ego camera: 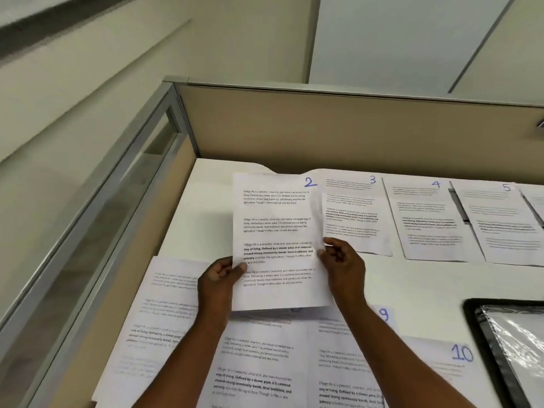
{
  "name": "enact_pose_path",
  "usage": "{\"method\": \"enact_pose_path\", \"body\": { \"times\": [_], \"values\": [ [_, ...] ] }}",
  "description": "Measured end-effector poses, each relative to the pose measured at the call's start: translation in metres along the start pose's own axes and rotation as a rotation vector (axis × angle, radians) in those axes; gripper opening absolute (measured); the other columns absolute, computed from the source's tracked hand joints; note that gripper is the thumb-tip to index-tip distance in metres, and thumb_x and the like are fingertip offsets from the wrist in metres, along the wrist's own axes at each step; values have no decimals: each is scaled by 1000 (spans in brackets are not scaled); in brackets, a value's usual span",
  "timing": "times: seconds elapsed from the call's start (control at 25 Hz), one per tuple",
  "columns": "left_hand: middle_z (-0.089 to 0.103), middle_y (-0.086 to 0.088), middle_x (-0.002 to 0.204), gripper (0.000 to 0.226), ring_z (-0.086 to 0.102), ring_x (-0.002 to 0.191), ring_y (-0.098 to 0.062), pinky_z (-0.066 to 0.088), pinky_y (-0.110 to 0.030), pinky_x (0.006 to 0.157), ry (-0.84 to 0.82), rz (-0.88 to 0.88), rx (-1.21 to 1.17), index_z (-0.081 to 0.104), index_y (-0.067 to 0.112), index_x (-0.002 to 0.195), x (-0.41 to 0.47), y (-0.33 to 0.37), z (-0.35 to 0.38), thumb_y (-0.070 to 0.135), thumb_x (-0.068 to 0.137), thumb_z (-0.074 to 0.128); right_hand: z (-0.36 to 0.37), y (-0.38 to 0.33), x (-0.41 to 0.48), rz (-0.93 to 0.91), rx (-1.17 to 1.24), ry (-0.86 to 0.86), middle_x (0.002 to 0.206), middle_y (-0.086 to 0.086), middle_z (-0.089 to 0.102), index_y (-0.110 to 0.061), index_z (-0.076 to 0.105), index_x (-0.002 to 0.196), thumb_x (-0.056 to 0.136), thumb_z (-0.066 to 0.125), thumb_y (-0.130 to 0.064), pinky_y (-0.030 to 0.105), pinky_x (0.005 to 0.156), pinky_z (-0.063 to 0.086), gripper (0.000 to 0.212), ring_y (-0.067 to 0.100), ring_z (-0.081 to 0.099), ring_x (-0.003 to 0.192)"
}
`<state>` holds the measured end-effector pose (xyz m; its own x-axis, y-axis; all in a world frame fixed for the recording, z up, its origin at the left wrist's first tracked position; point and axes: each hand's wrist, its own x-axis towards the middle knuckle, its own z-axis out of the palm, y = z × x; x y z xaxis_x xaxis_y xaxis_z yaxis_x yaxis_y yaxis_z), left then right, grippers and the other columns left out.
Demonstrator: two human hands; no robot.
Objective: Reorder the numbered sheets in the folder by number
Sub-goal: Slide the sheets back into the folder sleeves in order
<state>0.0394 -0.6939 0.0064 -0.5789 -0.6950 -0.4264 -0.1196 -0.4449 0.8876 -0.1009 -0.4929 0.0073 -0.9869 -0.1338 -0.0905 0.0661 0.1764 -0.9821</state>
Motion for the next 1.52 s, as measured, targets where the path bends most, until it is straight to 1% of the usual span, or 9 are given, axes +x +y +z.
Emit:
{"method": "enact_pose_path", "body": {
  "times": [0.08, 0.16, 0.36, 0.56, 0.68, 0.84, 1.0, 1.16, 1.52],
  "values": [
    [78, -10, 98, 21, 74, 87, -19, 59, -27, 73, -29, -42, 31, 72, 4, 105, -14, -8, -2, 3, 85, 77, -13, -2, -20, -39, -58, 12, 96, -14, 75, -23, 75, 107, 89, 75, -2, 9, 79, 50, 27, -5, 68, 84],
    [78, -9, 96, 18, 74, 91, -24, 60, -34, 79, -55, -67, 108, 74, 6, 102, -24, -17, -2, 12, 85, 79, -28, -1, -38, -77, -109, 22, 99, -18, 74, -24, 75, 106, 90, 73, 0, 5, 78, 47, 29, -8, 67, 87],
    [76, 1, 74, 16, 73, 80, -29, 58, -44, 74, -77, 16, 417, 75, 15, 75, -46, -28, 13, 27, 82, 83, -65, 4, -74, -148, -230, 103, 101, -13, 74, -28, 75, 108, 92, 68, 1, 5, 75, 46, 34, 0, 66, 85],
    [68, 8, 60, 29, 66, 63, -15, 54, -34, 63, -56, 140, 614, 67, 19, 64, -101, -35, 38, 35, 78, 86, -107, 7, -101, -305, -394, 200, 103, -10, 71, -19, 76, 108, 91, 69, 2, 11, 79, 50, 28, 0, 65, 88],
    [65, 10, 58, 33, 62, 60, -10, 45, -26, 55, -38, 209, 718, 62, 19, 62, -138, -39, 55, 38, 78, 84, -137, 9, -116, -380, -468, 227, 103, -9, 68, -15, 77, 108, 92, 70, 0, 22, 84, 52, 22, 4, 64, 90],
    [65, 9, 62, 30, 63, 64, -8, 49, -27, 58, -56, 249, 800, 60, 20, 64, -198, -55, 85, 36, 78, 80, -187, 13, -143, -385, -525, 217, 108, -10, 61, -13, 76, 109, 93, 69, -1, 14, 81, 47, 22, 2, 60, 92],
    [63, 8, 64, 24, 58, 62, -9, 43, -26, 56, -79, 281, 879, 57, 21, 69, -266, -79, 123, 35, 81, 73, -251, 22, -166, -463, -599, 245, 106, -5, 64, -10, 77, 105, 91, 71, 0, 32, 78, 56, 19, 13, 64, 92],
    [63, 9, 67, 27, 58, 64, -9, 42, -26, 57, -97, 326, 937, 56, 22, 71, -336, -111, 156, 41, 84, 70, -316, 31, -194, -431, -611, 246, 98, -5, 65, -10, 78, 100, 91, 73, -5, 20, 78, 46, 12, 11, 61, 89],
    [62, 11, 69, 30, 57, 63, -6, 37, -23, 53, -213, 445, 1061, 55, 27, 73, -450, -163, 234, 49, 88, 68, -418, 42, -238, -380, -686, 151, 99, -3, 63, -12, 78, 108, 94, 69, -15, 33, 70, 56, 16, 17, 65, 81]
  ]
}}
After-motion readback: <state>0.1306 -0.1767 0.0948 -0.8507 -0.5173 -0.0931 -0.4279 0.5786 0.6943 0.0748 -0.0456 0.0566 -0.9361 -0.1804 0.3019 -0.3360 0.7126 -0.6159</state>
